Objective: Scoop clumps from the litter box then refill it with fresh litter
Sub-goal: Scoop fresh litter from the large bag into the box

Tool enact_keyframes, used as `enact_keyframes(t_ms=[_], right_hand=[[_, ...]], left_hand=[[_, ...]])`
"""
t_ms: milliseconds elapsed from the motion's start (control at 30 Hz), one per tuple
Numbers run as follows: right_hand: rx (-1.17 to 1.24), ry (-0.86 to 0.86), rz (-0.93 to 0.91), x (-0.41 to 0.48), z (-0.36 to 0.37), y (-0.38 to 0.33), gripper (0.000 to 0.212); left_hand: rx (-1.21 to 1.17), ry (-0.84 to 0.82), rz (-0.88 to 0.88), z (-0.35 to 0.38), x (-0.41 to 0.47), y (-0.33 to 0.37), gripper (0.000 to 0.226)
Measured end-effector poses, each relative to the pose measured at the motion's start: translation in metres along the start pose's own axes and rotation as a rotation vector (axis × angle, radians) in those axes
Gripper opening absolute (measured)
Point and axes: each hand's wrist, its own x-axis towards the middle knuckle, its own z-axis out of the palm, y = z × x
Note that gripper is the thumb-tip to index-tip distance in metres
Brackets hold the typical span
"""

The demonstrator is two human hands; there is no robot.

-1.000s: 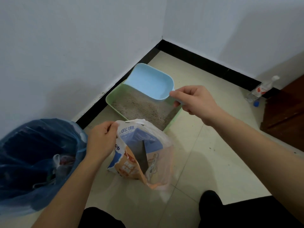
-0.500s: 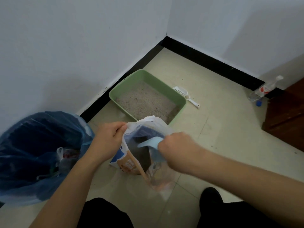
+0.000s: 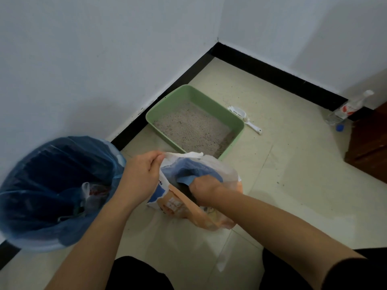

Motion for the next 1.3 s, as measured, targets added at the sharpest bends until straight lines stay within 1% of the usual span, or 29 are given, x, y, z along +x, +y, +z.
enact_keyframes(t_ms=[133, 200, 267, 367, 433, 533, 600, 667, 733, 833, 867, 933, 967, 1033, 1067, 1133, 1200, 1300], right_hand=[[0.084, 0.055, 0.015, 0.013, 0.012, 0.004, 0.065], [0.143, 0.093, 0.017, 0.004, 0.012, 0.007, 0.063], [0.204, 0.151, 0.057, 0.004, 0.02, 0.017, 0.059], [0.342, 0.16, 0.14, 0.014, 0.037, 0.027, 0.051], [0.4, 0.15, 0.136, 0.017, 0.042, 0.027, 0.05], [0.451, 0.19, 0.208, 0.02, 0.046, 0.024, 0.057], [0.486, 0.168, 0.218, 0.027, 0.052, 0.023, 0.057], [0.547, 0.164, 0.248, 0.029, 0.059, 0.027, 0.058], [0.63, 0.194, 0.273, 0.026, 0.062, 0.029, 0.061], [0.724, 0.187, 0.237, 0.039, 0.081, 0.027, 0.056], [0.771, 0.189, 0.221, 0.059, 0.1, 0.031, 0.058], [0.921, 0.165, 0.19, 0.065, 0.109, 0.03, 0.064], [0.996, 0.14, 0.165, 0.055, 0.104, 0.026, 0.063], [1.088, 0.065, 0.129, 0.02, 0.08, 0.012, 0.054], [1.098, 0.058, 0.111, 0.015, 0.077, 0.011, 0.049], [1.09, 0.1, 0.048, 0.01, 0.072, 0.006, 0.043], [1.049, 0.165, -0.008, 0.009, 0.07, 0.003, 0.045], [1.073, 0.171, -0.063, -0.006, 0.056, 0.002, 0.04]], left_hand=[[0.006, 0.007, 0.024, -0.001, -0.003, 0.0, 0.022], [0.006, 0.007, 0.024, -0.001, -0.003, -0.001, 0.023], [0.005, 0.002, 0.022, 0.0, -0.003, -0.001, 0.024], [-0.012, -0.016, 0.045, 0.004, -0.003, 0.002, 0.023], [-0.041, -0.029, 0.065, 0.008, -0.002, 0.005, 0.022], [-0.068, -0.074, 0.065, 0.014, -0.004, 0.008, 0.023], [-0.082, -0.099, 0.067, 0.015, -0.007, 0.008, 0.023], [-0.085, -0.111, 0.086, 0.016, -0.01, 0.007, 0.022], [-0.077, -0.137, 0.103, 0.018, -0.012, 0.007, 0.023], [-0.076, -0.184, 0.149, 0.021, -0.016, 0.009, 0.022], [-0.074, -0.193, 0.158, 0.022, -0.017, 0.009, 0.021], [-0.052, -0.194, 0.163, 0.021, -0.017, 0.009, 0.022], [-0.035, -0.187, 0.156, 0.021, -0.016, 0.009, 0.023], [0.002, -0.173, 0.143, 0.02, -0.015, 0.008, 0.023], [0.014, -0.167, 0.141, 0.021, -0.015, 0.008, 0.023], [0.016, -0.145, 0.132, 0.02, -0.013, 0.007, 0.021], [0.007, -0.101, 0.099, 0.015, -0.01, 0.005, 0.02], [0.026, -0.055, 0.076, 0.007, -0.006, 0.001, 0.021]])
